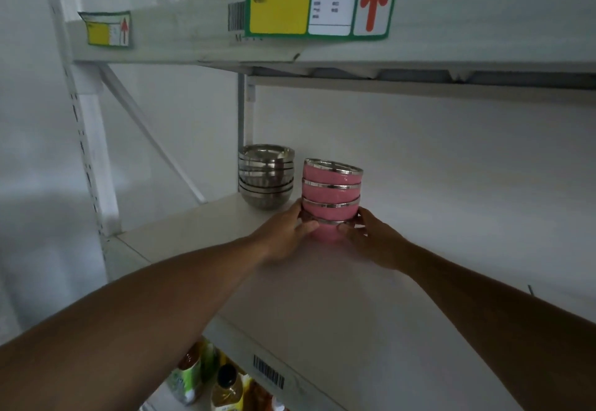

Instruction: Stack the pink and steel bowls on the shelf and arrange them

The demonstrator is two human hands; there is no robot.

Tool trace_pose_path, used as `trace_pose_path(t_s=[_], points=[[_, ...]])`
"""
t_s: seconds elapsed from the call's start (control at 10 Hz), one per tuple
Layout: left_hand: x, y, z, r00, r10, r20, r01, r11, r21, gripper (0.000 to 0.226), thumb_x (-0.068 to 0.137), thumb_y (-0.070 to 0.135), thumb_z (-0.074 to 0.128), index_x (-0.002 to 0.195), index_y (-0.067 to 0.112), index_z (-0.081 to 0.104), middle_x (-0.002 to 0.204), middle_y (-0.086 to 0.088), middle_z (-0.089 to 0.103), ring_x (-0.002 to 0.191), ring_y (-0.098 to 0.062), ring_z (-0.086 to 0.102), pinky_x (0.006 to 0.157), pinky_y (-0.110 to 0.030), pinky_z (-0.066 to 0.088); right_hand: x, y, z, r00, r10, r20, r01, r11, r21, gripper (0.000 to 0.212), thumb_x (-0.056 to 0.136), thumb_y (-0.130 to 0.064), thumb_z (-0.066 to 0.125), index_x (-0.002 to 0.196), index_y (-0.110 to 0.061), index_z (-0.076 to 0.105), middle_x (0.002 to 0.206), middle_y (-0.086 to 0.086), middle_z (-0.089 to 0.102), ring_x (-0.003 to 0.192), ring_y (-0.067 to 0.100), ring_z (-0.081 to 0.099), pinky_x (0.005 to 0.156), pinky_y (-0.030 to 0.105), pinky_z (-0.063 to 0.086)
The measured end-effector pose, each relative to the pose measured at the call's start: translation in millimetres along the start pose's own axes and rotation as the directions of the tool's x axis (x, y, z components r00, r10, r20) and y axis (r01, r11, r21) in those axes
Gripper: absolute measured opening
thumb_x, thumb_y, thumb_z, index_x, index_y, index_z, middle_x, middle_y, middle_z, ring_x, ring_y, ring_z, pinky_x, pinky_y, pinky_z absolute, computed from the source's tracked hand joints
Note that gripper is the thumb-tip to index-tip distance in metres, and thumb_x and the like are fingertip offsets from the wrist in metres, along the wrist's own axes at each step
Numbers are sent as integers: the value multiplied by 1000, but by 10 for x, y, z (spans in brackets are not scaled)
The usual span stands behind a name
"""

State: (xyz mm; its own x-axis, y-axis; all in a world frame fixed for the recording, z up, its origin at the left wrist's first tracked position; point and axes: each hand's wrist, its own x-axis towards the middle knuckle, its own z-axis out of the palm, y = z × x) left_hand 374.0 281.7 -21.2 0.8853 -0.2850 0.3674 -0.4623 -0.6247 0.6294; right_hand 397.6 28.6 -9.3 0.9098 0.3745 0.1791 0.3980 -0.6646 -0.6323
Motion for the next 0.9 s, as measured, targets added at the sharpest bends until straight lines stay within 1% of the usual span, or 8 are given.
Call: trace_pose_path(t_s=[0.2, 0.3, 0.4, 0.5, 0.6, 0.7, 0.8, 0.9], points=[[383, -159, -19, 995, -57, 81, 53, 998, 43, 66, 114, 38, 54, 171, 26, 24, 167, -2, 50, 153, -24, 48, 127, -48, 37, 331, 69, -23, 998, 57, 25, -60, 990, 124, 69, 98, -56, 62, 155, -27, 35, 136, -11, 55, 101, -4, 61, 60, 9, 51], [465, -218, -16, 992, -71, 105, 65, 996, 67, 66, 114, 41, 52, 172, 27, 23, 165, -3, 53, 151, -25, 50, 126, -48, 38, 390, 98, -26, 995, 92, 32, -97, 976, 194, 73, 96, -53, 67, 155, -25, 36, 136, -12, 57, 104, 1, 65, 64, 14, 54], [475, -251, -27, 992, -58, 115, 51, 997, 64, 66, 114, 43, 51, 172, 31, 21, 164, 0, 54, 149, -22, 51, 126, -46, 38, 383, 103, -46, 997, 81, 2, -81, 996, 49, 75, 95, -67, 59, 156, -31, 34, 147, -11, 55, 120, 10, 61, 85, 25, 51], [424, -249, -55, 990, -67, 123, 49, 988, 144, 73, 112, 52, 51, 173, 32, 18, 169, 2, 50, 154, -23, 47, 127, -43, 36, 334, 96, -46, 992, 129, -15, -129, 991, -28, 82, 96, -67, 57, 161, -28, 29, 159, -2, 45, 135, 22, 54, 102, 39, 51], [336, -256, -52, 982, -157, 104, 128, 963, 239, 87, 108, 66, 47, 174, 19, 18, 178, -4, 33, 163, -28, 33, 131, -43, 30, 184, 96, -40, 980, 195, -30, -195, 981, 11, 90, 98, -57, 61, 166, -18, 18, 167, 3, 34, 147, 26, 43, 111, 42, 46], [179, -160, -95, 959, -280, 38, 267, 942, 202, 89, 105, 70, 48, 166, 7, 34, 173, -17, 37, 159, -35, 38, 128, -51, 35, -52, 27, -99, 973, 223, -66, -217, 972, 87, 92, 95, -63, 61, 165, -21, 21, 165, -1, 39, 141, 21, 47, 94, 35, 54], [13, 70, -173, 950, -306, -53, 304, 952, -39, 73, 107, 71, 42, 160, 21, 48, 168, -8, 48, 154, -29, 46, 126, -46, 37, -233, -121, -195, 960, 248, -127, -222, 956, 190, 92, 93, -76, 49, 163, -19, 31, 163, 1, 42, 132, 18, 50, 94, 31, 48], [-134, 341, -233, 905, -412, -107, 324, 831, -453, 67, 109, 72, 31, 163, 36, 46, 171, 3, 45, 154, -18, 45, 127, -40, 30, -383, -236, -290, 943, 318, -92, -240, 848, 472, 84, 98, -75, 40, 155, -13, 44, 159, 9, 46, 141, 27, 47, 121, 49, 33]])
